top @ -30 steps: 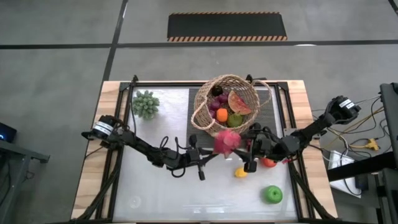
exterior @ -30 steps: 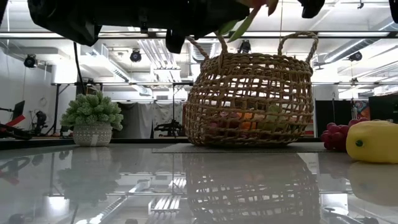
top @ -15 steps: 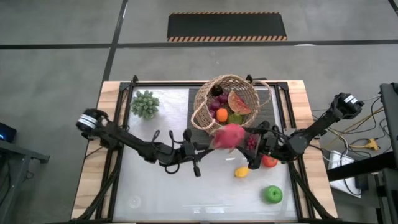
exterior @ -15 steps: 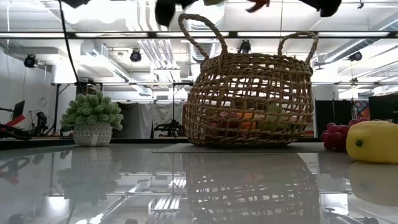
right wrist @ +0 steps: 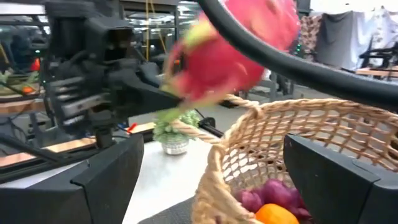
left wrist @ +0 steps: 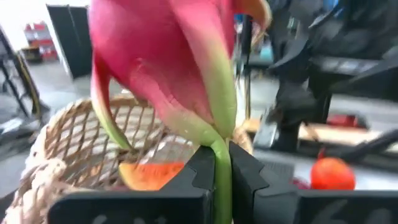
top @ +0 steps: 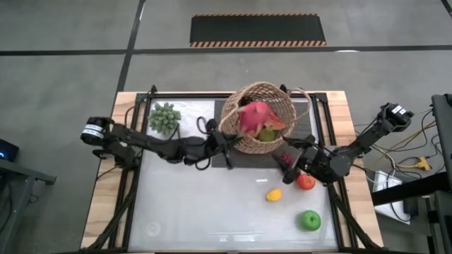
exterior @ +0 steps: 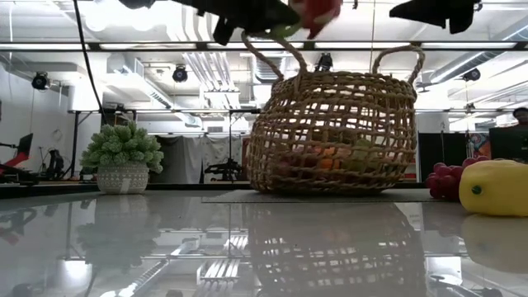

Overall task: Build produce basket
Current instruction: Put the dragonfruit into the brown basket

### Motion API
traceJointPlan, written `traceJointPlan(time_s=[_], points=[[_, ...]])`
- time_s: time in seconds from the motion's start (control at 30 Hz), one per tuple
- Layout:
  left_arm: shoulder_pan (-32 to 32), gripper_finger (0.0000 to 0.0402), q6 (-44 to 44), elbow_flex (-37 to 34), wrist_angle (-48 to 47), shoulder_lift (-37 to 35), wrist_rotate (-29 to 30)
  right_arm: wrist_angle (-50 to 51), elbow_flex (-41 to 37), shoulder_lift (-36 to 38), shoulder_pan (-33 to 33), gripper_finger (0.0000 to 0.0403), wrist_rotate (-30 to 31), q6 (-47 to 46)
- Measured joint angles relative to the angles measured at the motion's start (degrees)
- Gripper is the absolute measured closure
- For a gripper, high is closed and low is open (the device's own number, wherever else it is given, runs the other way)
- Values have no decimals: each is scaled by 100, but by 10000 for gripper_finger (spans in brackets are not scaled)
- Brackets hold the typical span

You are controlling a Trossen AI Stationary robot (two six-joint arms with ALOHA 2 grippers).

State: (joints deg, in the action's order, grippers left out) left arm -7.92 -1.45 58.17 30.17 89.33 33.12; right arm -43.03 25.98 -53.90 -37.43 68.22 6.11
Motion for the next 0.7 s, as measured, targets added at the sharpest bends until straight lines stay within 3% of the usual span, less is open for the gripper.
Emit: traceJointPlan(time_s=[0.17, 0.33, 0.43, 0.7], points=[[118, 401, 267, 1204, -2630, -56, -49, -4, 0, 124, -402, 35, 511, 233], [107, 401, 329, 2193, -4177, 36, -54, 8, 0, 132, -624, 35, 703, 289], [171, 401, 423, 2679, -4710, 53, -55, 43, 0, 132, -687, 35, 704, 289], [561, 401, 651, 3216, -4960, 529, -286, 69, 0, 132, -697, 35, 704, 268]])
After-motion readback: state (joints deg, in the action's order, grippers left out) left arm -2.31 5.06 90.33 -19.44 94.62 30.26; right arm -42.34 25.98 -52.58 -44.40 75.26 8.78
